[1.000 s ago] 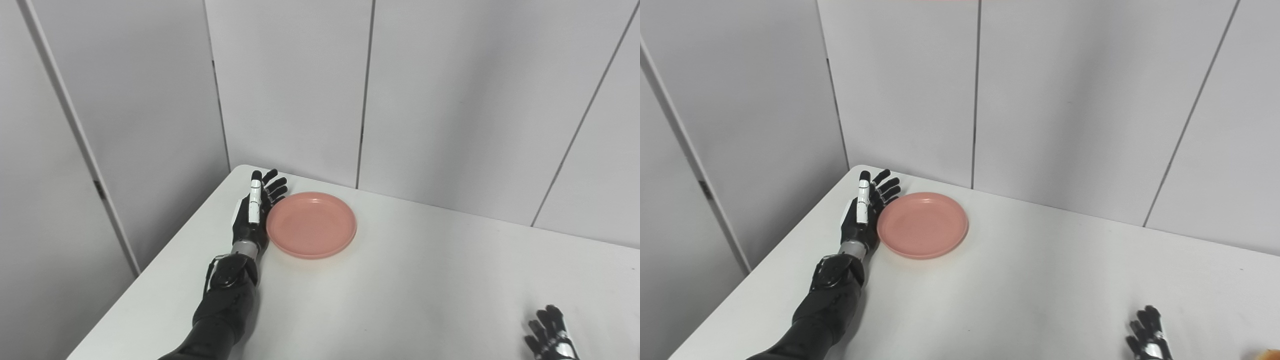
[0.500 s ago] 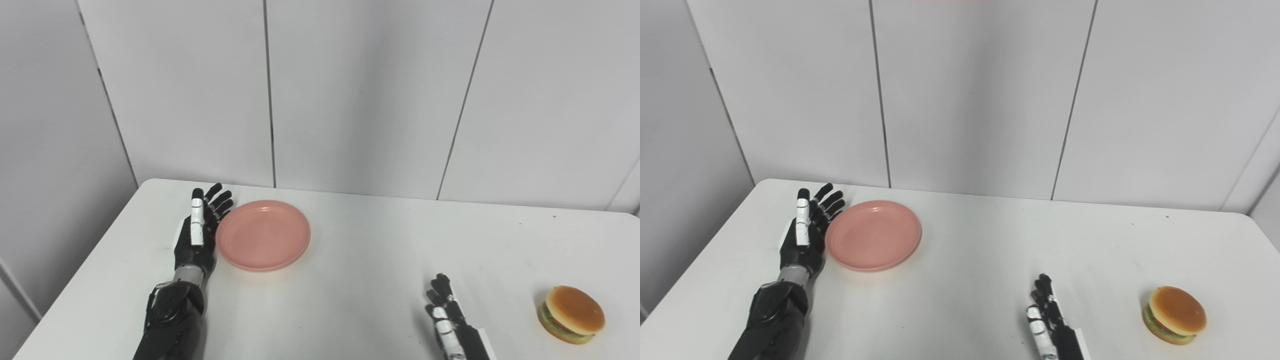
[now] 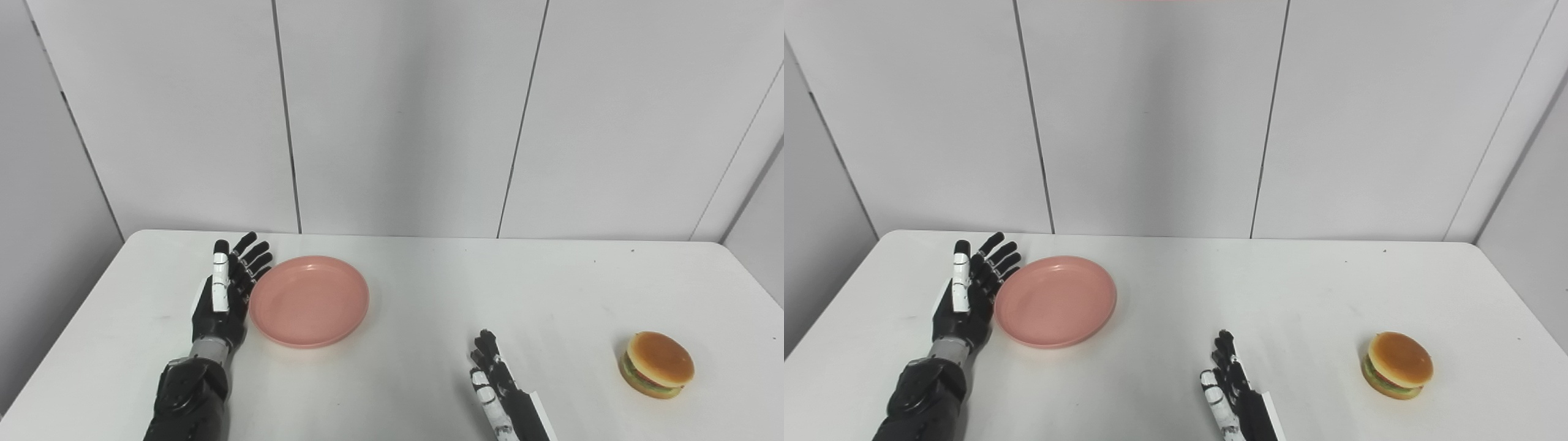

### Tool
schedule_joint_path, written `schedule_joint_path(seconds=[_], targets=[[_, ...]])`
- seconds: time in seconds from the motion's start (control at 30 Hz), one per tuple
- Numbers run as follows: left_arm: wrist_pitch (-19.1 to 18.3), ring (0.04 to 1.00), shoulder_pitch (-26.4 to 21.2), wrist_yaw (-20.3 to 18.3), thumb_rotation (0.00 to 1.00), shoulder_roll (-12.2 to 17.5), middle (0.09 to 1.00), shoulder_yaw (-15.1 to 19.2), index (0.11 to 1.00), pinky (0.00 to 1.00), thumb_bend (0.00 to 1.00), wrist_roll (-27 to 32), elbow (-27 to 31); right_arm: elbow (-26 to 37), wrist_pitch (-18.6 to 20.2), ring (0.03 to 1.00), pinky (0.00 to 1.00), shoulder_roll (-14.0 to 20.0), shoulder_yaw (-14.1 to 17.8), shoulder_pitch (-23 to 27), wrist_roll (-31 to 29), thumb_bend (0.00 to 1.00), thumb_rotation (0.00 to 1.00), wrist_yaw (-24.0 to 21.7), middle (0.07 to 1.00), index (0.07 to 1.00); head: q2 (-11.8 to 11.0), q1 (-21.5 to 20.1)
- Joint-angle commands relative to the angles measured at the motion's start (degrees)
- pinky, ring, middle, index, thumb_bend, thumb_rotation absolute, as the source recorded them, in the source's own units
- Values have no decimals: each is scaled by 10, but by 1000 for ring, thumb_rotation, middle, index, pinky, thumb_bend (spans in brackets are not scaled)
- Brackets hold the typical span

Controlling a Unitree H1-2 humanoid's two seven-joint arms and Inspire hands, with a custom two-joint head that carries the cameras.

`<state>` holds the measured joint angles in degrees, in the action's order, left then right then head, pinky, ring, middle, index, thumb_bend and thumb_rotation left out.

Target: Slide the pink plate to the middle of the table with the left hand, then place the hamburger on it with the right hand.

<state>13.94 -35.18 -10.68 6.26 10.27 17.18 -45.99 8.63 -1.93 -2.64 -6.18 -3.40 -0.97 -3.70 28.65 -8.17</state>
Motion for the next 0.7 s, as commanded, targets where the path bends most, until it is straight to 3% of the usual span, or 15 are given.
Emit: schedule_joint_path(seconds=[0.0,0.33,0.67], targets=[[-7,856,21,-15,1000,-26,840,-11,843,851,764,-1,-22,7,5,1000,1000,-12,-6,4,2,569,781,3,1000,1000,5,-2],[-46,852,42,-29,1000,-52,833,-36,832,869,761,-4,31,32,33,1000,1000,-14,-9,6,13,568,808,17,1000,1000,34,-3],[-91,857,99,-21,1000,-76,841,-71,843,858,774,-20,151,59,58,1000,1000,-16,6,16,23,579,808,38,1000,1000,63,11]])
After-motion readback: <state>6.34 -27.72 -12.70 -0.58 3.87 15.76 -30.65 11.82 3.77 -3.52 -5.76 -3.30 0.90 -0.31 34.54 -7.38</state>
